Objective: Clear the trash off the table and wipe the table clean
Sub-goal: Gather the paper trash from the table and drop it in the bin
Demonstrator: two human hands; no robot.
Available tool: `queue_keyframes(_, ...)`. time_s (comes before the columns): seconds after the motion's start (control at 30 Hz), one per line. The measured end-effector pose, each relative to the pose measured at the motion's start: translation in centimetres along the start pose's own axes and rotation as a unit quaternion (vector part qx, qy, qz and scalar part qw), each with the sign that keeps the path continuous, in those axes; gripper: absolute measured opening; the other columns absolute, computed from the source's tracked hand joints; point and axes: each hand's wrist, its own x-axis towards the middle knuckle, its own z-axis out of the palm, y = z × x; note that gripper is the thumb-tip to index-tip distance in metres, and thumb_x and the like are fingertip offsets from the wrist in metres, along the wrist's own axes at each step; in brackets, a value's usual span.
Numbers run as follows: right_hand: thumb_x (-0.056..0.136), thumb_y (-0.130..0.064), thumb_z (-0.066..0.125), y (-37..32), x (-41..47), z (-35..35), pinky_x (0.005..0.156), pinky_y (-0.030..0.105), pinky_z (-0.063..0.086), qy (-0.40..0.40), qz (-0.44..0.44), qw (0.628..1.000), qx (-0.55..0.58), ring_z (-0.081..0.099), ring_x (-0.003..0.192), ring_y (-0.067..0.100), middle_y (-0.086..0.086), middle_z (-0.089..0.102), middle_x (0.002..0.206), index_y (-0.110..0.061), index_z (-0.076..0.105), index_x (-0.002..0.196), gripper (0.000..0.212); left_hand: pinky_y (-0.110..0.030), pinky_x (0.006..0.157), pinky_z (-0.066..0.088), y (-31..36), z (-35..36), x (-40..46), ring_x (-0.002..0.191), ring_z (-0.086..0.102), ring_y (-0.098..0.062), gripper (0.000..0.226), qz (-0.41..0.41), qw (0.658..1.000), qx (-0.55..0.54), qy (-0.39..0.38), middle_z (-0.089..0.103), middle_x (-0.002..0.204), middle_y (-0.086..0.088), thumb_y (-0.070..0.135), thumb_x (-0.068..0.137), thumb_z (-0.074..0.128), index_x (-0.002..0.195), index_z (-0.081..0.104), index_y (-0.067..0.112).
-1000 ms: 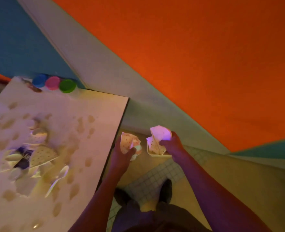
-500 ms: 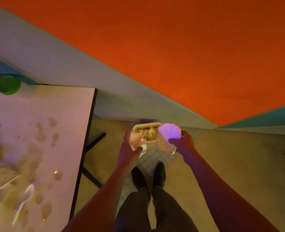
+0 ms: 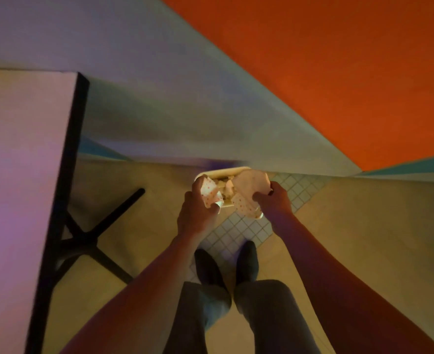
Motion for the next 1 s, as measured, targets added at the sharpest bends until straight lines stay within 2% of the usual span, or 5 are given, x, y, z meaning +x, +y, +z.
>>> queue_keyframes(0.2,0.084,-0.008,0.065,3.3,7.7,4.7,0.055,0.022,0.039,-0.003,-0.006,1.000,0.025,0.059,0.093,0.025,0.013,0.065,0.114,-0.010,0.058,0.128,0.045,-0.048,0.084,0.056,-4.0,5.4,7.0,0.108,0.058,-0.028,0.077,-0.003,0.999,0.041,0.010,0.043,0.132,-0.007,0.034,0.086,0.069,0.144,0.021,0.044)
queue_keyframes(0.33,0.082,-0.007,0.067,5.6,11.8,7.9,0.070,0.027,0.044,-0.001,-0.018,1.000,-0.004,0.057,0.092,0.024,0.012,0.064,0.116,-0.011,0.057,0.130,0.048,-0.049,0.081,0.057,-6.3,8.8,10.4,0.106,0.060,-0.032,0.076,0.012,0.998,0.064,0.023,0.039,0.136,-0.008,0.036,0.085,0.068,0.143,0.019,0.046)
queue_keyframes(0.6,0.072,-0.011,0.073,10.0,18.2,12.8,0.085,0.046,0.055,-0.022,-0.044,0.996,-0.080,0.065,0.098,0.033,0.012,0.066,0.104,-0.011,0.059,0.113,0.043,-0.046,0.087,0.049,-9.6,14.9,15.7,0.127,0.048,-0.033,0.086,0.047,0.988,0.144,0.006,0.026,0.153,-0.005,0.036,0.085,0.065,0.151,0.012,0.048)
queue_keyframes(0.8,0.083,-0.013,0.067,11.8,21.2,15.1,0.087,0.042,0.053,-0.018,-0.054,0.992,-0.115,0.062,0.104,0.034,0.015,0.065,0.110,-0.008,0.057,0.117,0.036,-0.042,0.095,0.045,-11.2,17.5,18.5,0.140,0.034,-0.030,0.081,0.041,0.978,0.203,-0.030,0.019,0.157,-0.001,0.040,0.087,0.060,0.153,0.014,0.044)
queue_keyframes(1.0,0.091,-0.018,0.060,13.7,23.9,16.9,0.092,0.038,0.044,-0.025,-0.063,0.981,-0.182,0.056,0.119,0.035,0.018,0.059,0.127,-0.005,0.050,0.131,0.043,-0.035,0.094,0.045,-12.5,19.7,20.9,0.120,0.055,-0.028,0.064,0.037,0.991,0.130,-0.002,0.053,0.137,-0.002,0.042,0.089,0.060,0.148,0.039,0.029)
